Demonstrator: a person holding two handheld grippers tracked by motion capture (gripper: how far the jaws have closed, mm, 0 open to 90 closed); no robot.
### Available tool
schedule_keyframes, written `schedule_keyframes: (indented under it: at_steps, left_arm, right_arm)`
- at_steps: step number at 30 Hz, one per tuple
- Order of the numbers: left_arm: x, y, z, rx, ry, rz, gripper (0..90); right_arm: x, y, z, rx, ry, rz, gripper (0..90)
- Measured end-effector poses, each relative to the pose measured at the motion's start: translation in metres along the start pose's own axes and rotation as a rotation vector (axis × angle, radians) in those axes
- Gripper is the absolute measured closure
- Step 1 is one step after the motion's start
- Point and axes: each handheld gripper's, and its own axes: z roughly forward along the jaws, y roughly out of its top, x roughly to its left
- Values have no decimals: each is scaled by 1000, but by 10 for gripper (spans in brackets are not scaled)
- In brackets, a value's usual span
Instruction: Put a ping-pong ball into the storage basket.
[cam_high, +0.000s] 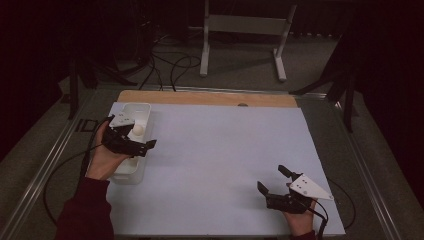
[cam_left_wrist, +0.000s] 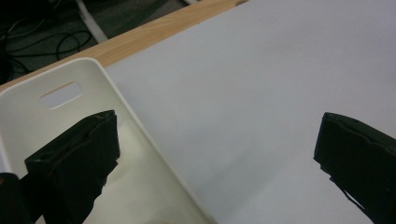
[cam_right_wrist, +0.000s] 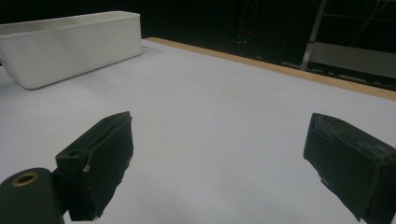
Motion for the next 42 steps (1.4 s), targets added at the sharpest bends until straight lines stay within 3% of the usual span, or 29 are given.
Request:
schedule_keyframes:
  at_steps: [15,35,42]
  left_arm:
    - [-15,-23,-5,-85,1,-32,8]
    - [-26,-61,-8,-207,18,-39,4]
    - [-31,-73,-8,-219,16,-39,4]
  right_arm:
    - [0,0,0,-3,0,0,81]
    - [0,1,0,-8,2,3,80]
    - [0,2,1,-10,1,2,81]
